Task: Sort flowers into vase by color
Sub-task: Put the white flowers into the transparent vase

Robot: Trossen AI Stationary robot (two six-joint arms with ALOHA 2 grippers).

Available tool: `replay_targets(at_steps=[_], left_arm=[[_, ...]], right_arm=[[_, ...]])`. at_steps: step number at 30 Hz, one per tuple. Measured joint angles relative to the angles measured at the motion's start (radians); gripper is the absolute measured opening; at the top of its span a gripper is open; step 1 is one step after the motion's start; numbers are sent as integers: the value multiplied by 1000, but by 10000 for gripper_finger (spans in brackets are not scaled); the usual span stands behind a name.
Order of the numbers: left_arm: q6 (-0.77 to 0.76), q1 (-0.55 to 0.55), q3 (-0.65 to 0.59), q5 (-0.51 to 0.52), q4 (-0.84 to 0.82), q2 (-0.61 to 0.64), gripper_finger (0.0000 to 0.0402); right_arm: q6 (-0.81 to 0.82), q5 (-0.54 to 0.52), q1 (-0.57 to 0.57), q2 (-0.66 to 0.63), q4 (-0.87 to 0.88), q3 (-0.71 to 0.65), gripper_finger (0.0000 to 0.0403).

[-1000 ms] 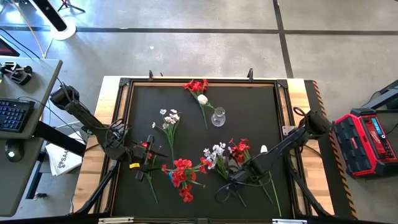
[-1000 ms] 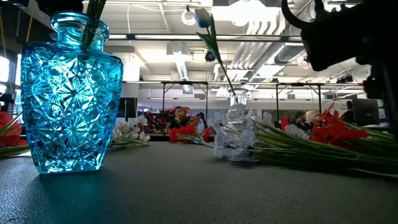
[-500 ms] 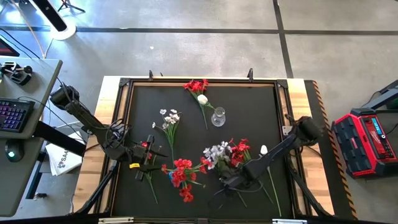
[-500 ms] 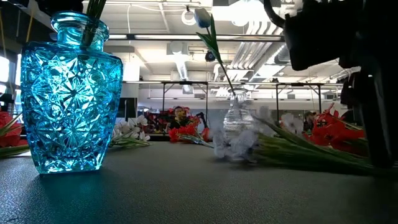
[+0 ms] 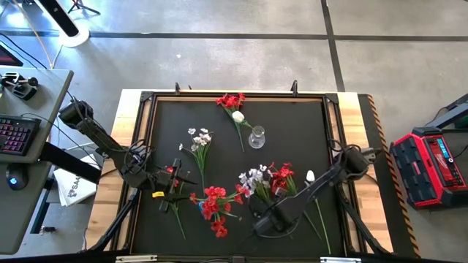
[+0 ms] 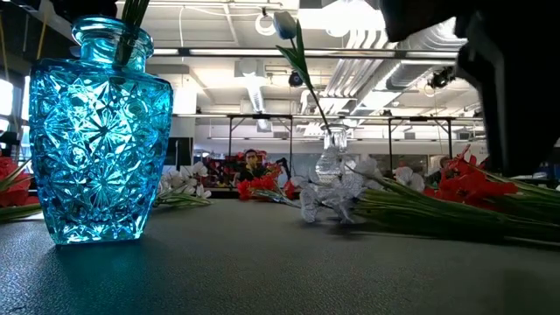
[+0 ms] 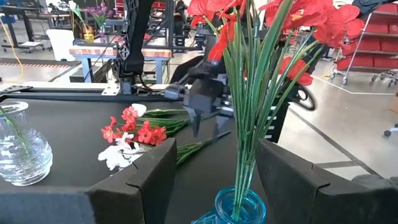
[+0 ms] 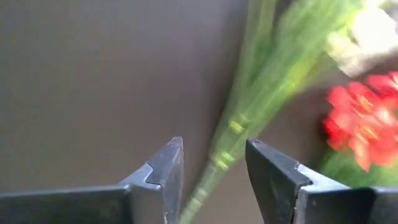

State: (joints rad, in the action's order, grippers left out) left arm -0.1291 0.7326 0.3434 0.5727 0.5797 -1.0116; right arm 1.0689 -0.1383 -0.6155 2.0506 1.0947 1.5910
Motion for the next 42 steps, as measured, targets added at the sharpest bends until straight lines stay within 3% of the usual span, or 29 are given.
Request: replay_targets(at_steps=[3, 8, 14, 18, 23, 25, 35, 38, 42], left_arm=[[0, 0, 0, 0, 0, 0, 204], [0, 0, 0, 0, -5, 0, 204], [-1, 0, 0, -1, -6, 0, 204], [-1, 0, 0, -1, -5, 0, 204], [-1, 0, 0, -1, -3, 0, 204], [-2, 0, 0, -1, 1, 0, 204], [-10, 0, 0, -1, 2, 0, 204], [-10, 0, 0, -1, 2, 0, 204], [-9, 0, 0, -1, 2, 0, 204]], right_arm=[[46, 25, -1, 0, -2, -54, 152], [41, 78, 5, -2, -171, -171, 164], [-2, 79, 27, -5, -191, -185, 153], [-23, 64, 36, -7, -231, -208, 113], [22, 44, 27, -10, -278, -245, 23], [51, 10, 7, -30, -284, -247, 9], [233, -492, -167, -228, -279, -293, 3], [233, -674, -202, -295, -395, -378, 1], [144, -923, -213, -359, -693, -584, 1]])
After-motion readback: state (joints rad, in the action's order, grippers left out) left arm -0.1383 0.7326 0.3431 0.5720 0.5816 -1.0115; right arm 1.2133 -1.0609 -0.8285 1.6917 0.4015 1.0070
